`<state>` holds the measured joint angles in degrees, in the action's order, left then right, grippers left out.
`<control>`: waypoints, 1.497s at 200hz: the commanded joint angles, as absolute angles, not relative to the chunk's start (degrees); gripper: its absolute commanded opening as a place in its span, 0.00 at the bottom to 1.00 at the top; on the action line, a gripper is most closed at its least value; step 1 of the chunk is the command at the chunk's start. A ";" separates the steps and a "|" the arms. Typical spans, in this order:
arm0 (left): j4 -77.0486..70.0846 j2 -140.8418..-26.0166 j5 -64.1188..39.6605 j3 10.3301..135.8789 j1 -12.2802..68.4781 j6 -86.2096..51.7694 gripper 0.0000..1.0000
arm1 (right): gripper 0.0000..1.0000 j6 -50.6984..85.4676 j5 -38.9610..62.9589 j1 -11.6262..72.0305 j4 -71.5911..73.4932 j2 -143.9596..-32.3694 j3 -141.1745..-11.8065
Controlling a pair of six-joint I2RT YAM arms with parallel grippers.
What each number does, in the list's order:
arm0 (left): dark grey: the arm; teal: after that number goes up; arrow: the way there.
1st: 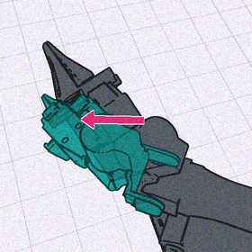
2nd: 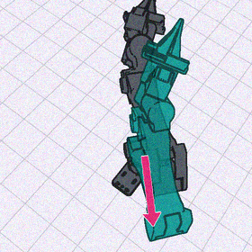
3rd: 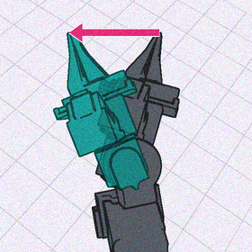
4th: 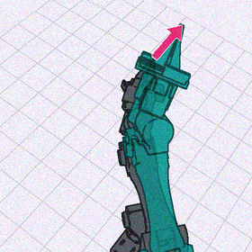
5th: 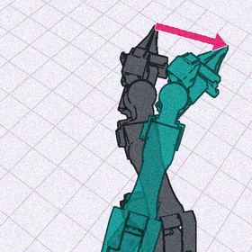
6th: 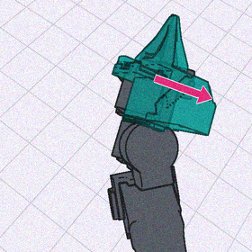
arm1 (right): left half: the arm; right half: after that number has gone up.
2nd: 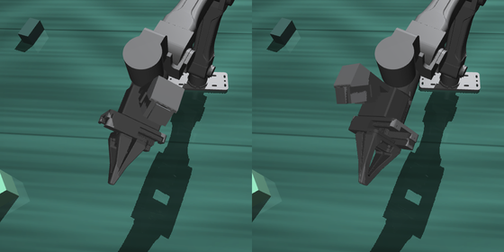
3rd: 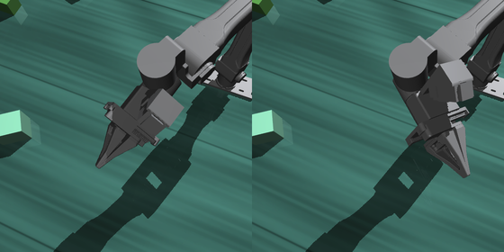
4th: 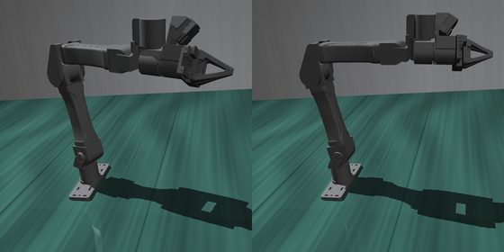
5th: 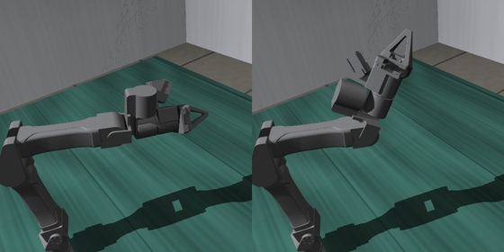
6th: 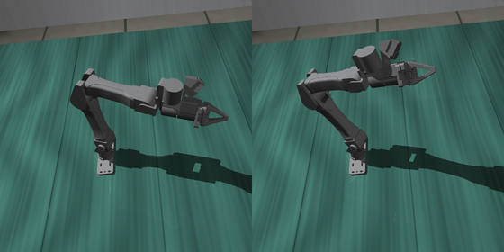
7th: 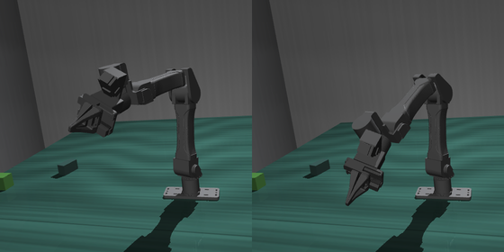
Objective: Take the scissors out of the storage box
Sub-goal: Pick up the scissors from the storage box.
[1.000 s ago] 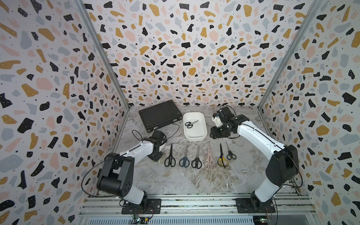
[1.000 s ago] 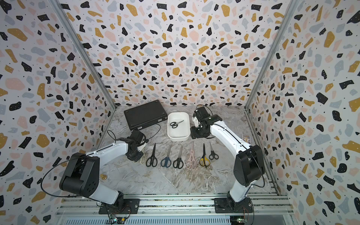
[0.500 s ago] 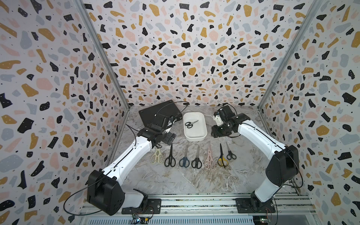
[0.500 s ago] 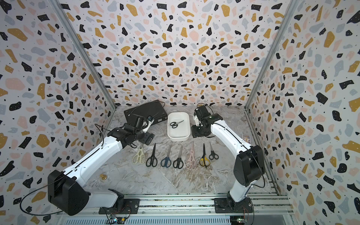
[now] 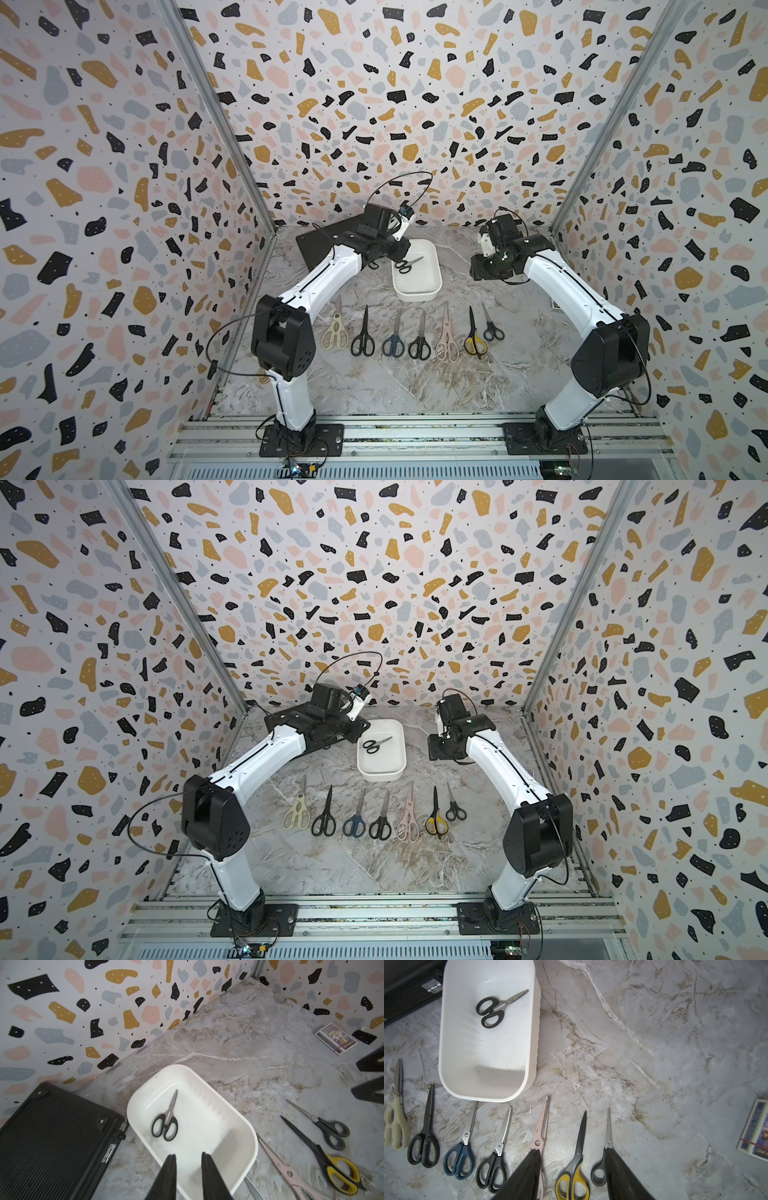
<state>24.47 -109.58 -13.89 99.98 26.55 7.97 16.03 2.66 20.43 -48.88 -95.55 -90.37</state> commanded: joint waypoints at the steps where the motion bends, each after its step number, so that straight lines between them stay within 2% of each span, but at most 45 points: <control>1: 31.54 -116.40 -13.27 104.97 27.64 6.42 0.20 | 0.56 16.03 1.78 20.65 -50.10 -94.48 -93.12; 39: 41.69 -127.41 -7.42 116.06 28.93 6.73 0.18 | 0.55 15.57 1.90 20.56 -50.10 -94.65 -92.44; 82: 42.63 -135.04 -0.58 121.51 30.17 4.65 0.16 | 0.55 15.91 3.62 20.57 -49.31 -95.54 -91.82; 161: 41.47 -141.10 3.91 124.95 30.21 4.33 0.19 | 0.55 15.74 4.66 20.52 -48.85 -95.93 -90.54; 252: 40.65 -146.57 4.47 128.45 30.23 5.10 0.24 | 0.55 16.04 5.85 20.52 -48.34 -96.99 -90.26; 299: 44.74 -150.06 2.84 133.39 30.31 6.63 0.23 | 0.55 16.44 6.81 20.57 -47.91 -97.47 -89.71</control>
<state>40.93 -146.78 3.92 129.97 30.20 5.32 16.08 6.09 20.43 -47.92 -97.27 -89.95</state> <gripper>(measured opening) 0.234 0.553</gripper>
